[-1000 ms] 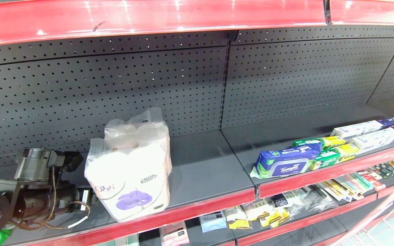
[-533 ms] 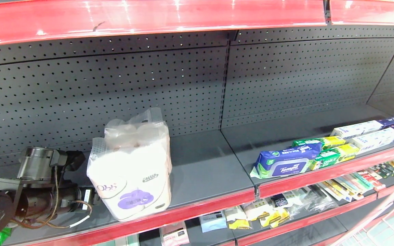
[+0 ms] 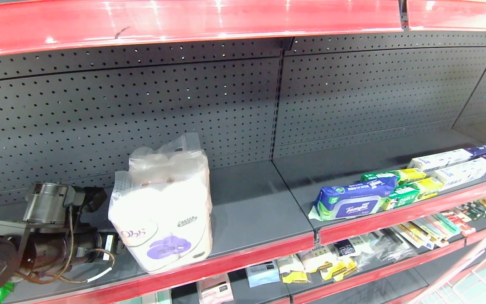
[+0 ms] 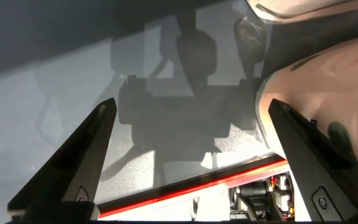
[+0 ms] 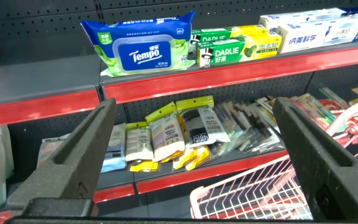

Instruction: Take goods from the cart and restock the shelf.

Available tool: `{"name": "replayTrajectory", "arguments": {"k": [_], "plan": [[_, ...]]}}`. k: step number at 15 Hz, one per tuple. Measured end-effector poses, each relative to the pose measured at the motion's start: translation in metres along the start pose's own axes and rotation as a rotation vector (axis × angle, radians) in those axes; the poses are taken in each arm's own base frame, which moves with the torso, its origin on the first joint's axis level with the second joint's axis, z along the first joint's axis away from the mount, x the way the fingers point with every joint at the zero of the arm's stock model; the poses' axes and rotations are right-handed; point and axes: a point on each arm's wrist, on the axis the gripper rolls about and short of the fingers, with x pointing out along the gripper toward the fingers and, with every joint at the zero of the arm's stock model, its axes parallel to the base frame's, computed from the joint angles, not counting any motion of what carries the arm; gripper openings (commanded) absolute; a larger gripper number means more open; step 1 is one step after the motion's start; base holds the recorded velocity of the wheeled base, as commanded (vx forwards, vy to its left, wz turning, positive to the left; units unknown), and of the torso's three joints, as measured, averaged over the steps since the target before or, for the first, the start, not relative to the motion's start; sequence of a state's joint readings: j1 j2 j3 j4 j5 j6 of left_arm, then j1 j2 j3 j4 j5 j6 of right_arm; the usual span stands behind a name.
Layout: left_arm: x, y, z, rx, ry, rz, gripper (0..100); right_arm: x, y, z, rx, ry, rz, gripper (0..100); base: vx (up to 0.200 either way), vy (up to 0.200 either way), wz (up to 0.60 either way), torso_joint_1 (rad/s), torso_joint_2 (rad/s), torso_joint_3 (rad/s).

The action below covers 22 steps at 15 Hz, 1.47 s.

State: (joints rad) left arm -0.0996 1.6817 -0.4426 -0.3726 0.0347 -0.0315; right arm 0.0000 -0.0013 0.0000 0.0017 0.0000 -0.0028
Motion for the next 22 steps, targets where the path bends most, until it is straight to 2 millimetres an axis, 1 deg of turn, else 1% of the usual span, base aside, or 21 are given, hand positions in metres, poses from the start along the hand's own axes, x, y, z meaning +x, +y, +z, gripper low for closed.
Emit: {"name": "replayTrajectory", "arguments": {"k": [5,9,10,13,16,18,20,22], "plan": [[-0.002,0.003,0.000,-0.007,-0.008,0.008,100,0.000,0.000,0.000,0.000,0.000,0.000,100,0.000,0.000,0.00,0.000,0.00,0.000],[-0.014,0.015,0.004,0.003,-0.057,0.036,100,0.000,0.000,0.000,0.000,0.000,0.000,100,0.000,0.000,0.00,0.000,0.00,0.000],[-0.021,0.019,0.004,0.018,-0.079,0.039,100,0.000,0.000,0.000,0.000,0.000,0.000,100,0.000,0.000,0.00,0.000,0.00,0.000],[-0.061,0.028,-0.002,0.042,-0.199,0.044,100,0.000,0.000,0.000,0.000,0.000,0.000,100,0.000,0.000,0.00,0.000,0.00,0.000],[-0.114,0.028,-0.025,0.051,-0.331,0.029,100,0.000,0.000,0.000,0.000,0.000,0.000,100,0.000,0.000,0.00,0.000,0.00,0.000],[-0.154,0.021,-0.051,0.089,-0.446,0.012,100,0.000,0.000,0.000,0.000,0.000,0.000,100,0.000,0.000,0.00,0.000,0.00,0.000],[-0.182,0.014,-0.079,0.116,-0.544,-0.013,100,0.000,0.000,0.000,0.000,0.000,0.000,100,0.000,0.000,0.00,0.000,0.00,0.000],[-0.200,0.006,-0.112,0.151,-0.625,-0.084,100,0.000,0.000,0.000,0.000,0.000,0.000,100,0.000,0.000,0.00,0.000,0.00,0.000]]}}
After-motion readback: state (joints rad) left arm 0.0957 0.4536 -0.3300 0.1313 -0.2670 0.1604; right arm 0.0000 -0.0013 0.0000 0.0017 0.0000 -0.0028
